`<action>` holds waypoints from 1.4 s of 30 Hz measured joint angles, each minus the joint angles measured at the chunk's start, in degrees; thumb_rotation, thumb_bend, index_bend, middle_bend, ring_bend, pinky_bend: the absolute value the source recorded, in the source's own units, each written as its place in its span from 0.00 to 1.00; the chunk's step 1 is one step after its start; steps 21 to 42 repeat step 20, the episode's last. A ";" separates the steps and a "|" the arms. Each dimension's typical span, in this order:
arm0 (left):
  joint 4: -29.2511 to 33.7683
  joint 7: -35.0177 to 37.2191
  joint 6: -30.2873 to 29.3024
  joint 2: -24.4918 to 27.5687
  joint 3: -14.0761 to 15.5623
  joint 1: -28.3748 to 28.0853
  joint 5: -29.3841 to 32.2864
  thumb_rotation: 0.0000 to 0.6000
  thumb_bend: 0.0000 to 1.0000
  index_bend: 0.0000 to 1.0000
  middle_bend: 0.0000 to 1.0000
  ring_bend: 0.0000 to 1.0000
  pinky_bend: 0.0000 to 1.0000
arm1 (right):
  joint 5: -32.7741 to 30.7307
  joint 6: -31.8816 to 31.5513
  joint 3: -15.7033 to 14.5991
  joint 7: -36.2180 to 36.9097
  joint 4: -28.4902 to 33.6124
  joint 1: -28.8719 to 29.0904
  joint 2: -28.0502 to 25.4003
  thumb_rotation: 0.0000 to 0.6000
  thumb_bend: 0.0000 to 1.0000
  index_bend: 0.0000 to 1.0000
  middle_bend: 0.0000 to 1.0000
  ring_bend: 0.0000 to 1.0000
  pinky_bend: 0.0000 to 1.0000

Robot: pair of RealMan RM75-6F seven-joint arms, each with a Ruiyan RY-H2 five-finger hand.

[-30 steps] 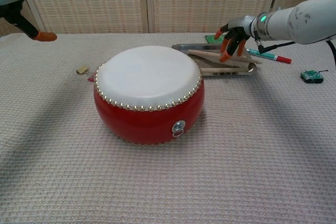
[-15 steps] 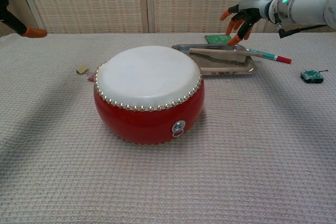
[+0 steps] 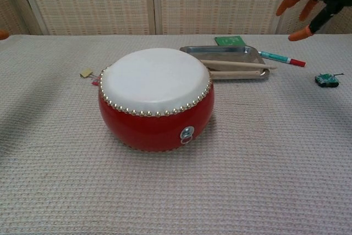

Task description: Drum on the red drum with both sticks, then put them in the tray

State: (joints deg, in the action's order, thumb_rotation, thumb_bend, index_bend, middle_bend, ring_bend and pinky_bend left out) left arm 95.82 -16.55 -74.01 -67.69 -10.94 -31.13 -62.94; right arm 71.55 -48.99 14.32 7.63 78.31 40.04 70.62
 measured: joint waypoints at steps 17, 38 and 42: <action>2.82 3.20 -11.69 0.19 6.29 11.94 -8.37 1.00 0.29 0.00 0.00 0.00 0.11 | 11.95 -32.84 -12.58 -8.98 15.00 -25.70 -8.99 1.00 0.13 0.00 0.00 0.00 0.00; 3.04 3.28 -13.35 -0.28 6.86 13.32 -9.26 1.00 0.30 0.00 0.00 0.00 0.11 | 12.40 -34.41 -13.07 -9.24 15.45 -27.18 -8.93 1.00 0.13 0.00 0.00 0.00 0.00; 3.04 3.28 -13.35 -0.28 6.86 13.32 -9.26 1.00 0.30 0.00 0.00 0.00 0.11 | 12.40 -34.41 -13.07 -9.24 15.45 -27.18 -8.93 1.00 0.13 0.00 0.00 0.00 0.00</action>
